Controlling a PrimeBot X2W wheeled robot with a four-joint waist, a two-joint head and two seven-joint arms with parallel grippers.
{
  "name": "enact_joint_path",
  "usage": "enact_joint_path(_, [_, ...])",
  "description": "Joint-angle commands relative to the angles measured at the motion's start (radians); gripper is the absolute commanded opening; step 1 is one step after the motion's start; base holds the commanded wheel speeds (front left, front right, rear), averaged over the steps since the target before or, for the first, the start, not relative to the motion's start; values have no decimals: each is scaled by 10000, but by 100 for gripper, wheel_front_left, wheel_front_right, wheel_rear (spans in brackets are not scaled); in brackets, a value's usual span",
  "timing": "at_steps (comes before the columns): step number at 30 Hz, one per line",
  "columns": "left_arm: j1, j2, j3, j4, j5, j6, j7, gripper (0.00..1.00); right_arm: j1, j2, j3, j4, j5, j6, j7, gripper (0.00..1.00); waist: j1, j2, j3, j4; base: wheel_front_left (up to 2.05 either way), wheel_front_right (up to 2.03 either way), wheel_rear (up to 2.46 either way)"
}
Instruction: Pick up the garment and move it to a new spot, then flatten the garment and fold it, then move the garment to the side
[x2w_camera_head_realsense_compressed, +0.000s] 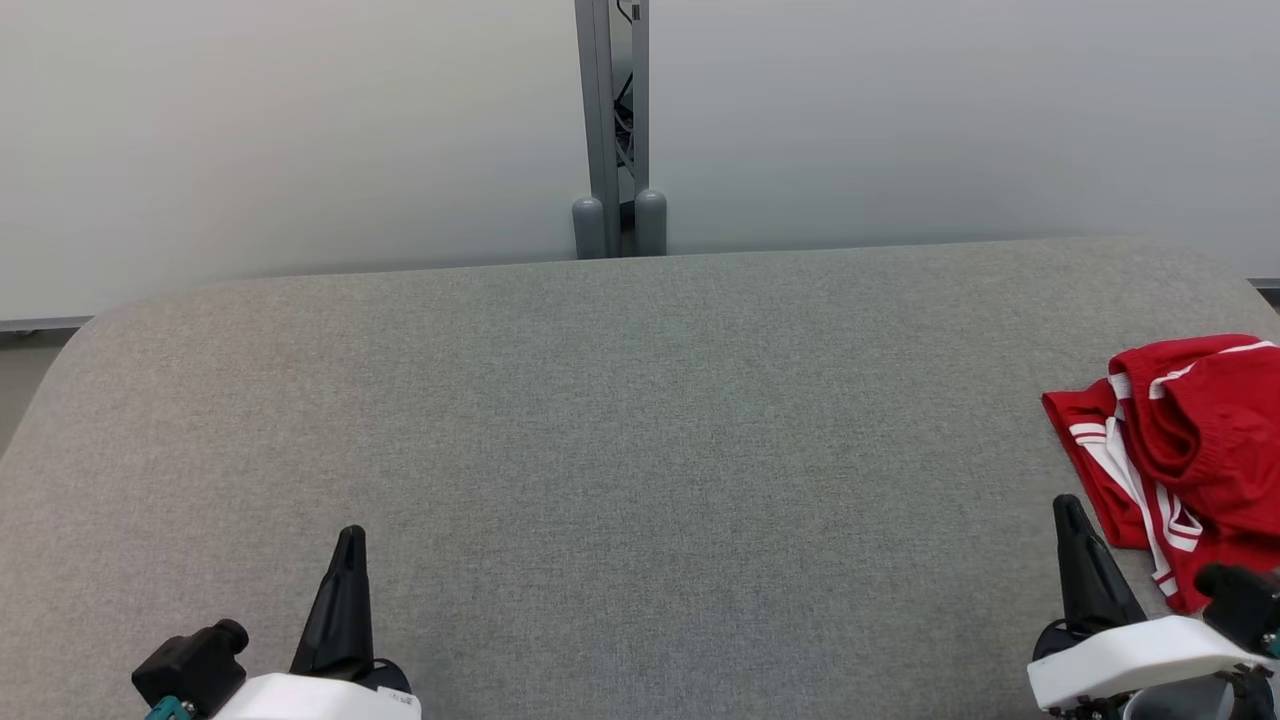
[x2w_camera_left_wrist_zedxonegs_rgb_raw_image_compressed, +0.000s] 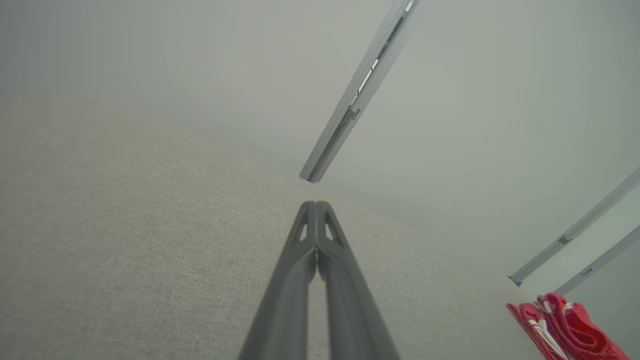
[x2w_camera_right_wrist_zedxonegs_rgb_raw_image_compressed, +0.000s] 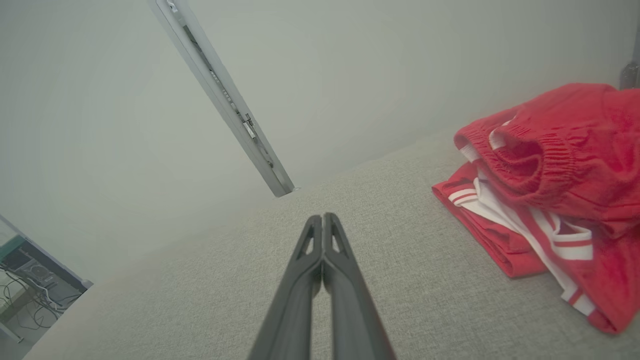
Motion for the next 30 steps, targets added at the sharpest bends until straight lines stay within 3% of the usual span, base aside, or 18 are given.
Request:
enact_joint_path(1, [-401,45,4,-128,-359,-64,31,0,-323,-88,-128,-114,379,0,143,0,0,0,3,1,0,0,0])
enact_joint_path(30, [-950,77,-97,31,-4103,-287,537,0,-815,-167,-1229,162,4281,-1,1856,0,0,0,64,17,0,0,0])
